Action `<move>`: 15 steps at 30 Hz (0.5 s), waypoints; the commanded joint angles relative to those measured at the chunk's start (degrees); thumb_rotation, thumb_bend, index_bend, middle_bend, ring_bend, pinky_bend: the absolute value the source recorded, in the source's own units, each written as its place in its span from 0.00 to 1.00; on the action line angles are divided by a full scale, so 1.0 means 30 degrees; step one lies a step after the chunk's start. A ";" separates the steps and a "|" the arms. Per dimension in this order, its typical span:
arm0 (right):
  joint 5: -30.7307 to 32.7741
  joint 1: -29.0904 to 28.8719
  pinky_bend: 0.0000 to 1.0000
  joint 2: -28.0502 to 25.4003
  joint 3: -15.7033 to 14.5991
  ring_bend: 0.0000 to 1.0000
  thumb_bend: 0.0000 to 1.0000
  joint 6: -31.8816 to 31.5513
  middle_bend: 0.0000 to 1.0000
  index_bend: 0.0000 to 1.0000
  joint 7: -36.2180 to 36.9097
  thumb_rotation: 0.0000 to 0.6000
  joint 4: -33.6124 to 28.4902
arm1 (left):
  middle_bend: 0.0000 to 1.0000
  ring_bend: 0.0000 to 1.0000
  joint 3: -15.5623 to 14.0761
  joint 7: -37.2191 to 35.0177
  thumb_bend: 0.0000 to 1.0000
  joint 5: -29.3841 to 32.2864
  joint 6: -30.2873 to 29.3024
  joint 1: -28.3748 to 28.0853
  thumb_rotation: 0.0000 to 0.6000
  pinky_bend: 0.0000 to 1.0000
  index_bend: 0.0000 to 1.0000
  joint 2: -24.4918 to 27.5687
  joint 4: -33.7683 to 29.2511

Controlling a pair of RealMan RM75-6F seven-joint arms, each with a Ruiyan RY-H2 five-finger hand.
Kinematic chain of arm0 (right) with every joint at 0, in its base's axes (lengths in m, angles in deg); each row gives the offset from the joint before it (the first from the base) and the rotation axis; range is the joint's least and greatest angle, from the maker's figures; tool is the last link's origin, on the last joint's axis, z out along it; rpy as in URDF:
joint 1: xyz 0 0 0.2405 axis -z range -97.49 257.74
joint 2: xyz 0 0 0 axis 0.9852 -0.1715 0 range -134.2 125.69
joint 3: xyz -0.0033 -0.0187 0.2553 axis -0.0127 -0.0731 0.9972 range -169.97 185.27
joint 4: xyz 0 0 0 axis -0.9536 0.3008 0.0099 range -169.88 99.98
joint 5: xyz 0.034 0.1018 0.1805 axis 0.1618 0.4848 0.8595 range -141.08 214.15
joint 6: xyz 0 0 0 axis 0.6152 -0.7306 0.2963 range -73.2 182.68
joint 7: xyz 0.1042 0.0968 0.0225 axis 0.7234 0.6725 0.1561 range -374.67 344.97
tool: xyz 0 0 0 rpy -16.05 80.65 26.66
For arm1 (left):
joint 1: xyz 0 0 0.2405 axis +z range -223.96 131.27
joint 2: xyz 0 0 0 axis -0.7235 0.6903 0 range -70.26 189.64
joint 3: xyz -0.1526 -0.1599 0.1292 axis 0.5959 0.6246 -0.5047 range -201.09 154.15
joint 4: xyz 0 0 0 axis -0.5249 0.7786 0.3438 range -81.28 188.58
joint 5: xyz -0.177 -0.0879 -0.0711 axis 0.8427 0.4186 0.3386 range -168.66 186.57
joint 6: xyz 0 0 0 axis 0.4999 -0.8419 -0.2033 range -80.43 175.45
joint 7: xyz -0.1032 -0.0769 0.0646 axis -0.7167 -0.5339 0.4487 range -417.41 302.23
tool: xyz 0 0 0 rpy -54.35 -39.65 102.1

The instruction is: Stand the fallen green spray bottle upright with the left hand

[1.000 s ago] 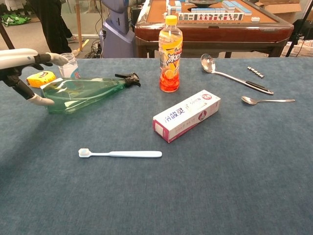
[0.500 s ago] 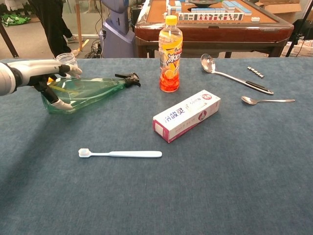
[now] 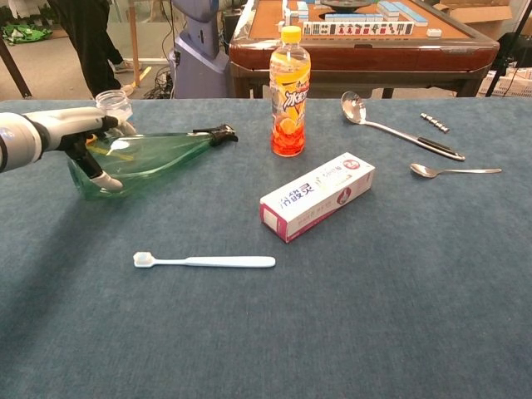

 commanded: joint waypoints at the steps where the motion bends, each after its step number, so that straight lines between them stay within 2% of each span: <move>1: -0.0007 -0.0008 0.14 0.0012 0.0000 0.12 0.33 0.0013 0.20 0.22 -0.0037 1.00 -0.0016 | 0.25 0.19 -0.0161 -0.0368 0.23 -0.0360 0.0199 0.0214 1.00 0.07 0.23 0.0263 -0.0040; 5: -0.0024 -0.0022 0.14 0.0018 0.0009 0.12 0.33 0.0019 0.20 0.22 -0.0148 1.00 -0.0105 | 0.27 0.20 -0.0564 -0.1172 0.23 -0.1471 0.0599 0.0730 1.00 0.07 0.27 0.1039 -0.0408; 15: -0.0175 -0.0064 0.14 -0.0078 -0.0016 0.12 0.33 0.0041 0.20 0.22 -0.0579 1.00 -0.0535 | 0.27 0.19 -0.2250 -0.3016 0.23 -0.5740 0.1320 0.2315 1.00 0.08 0.31 0.4232 -0.1952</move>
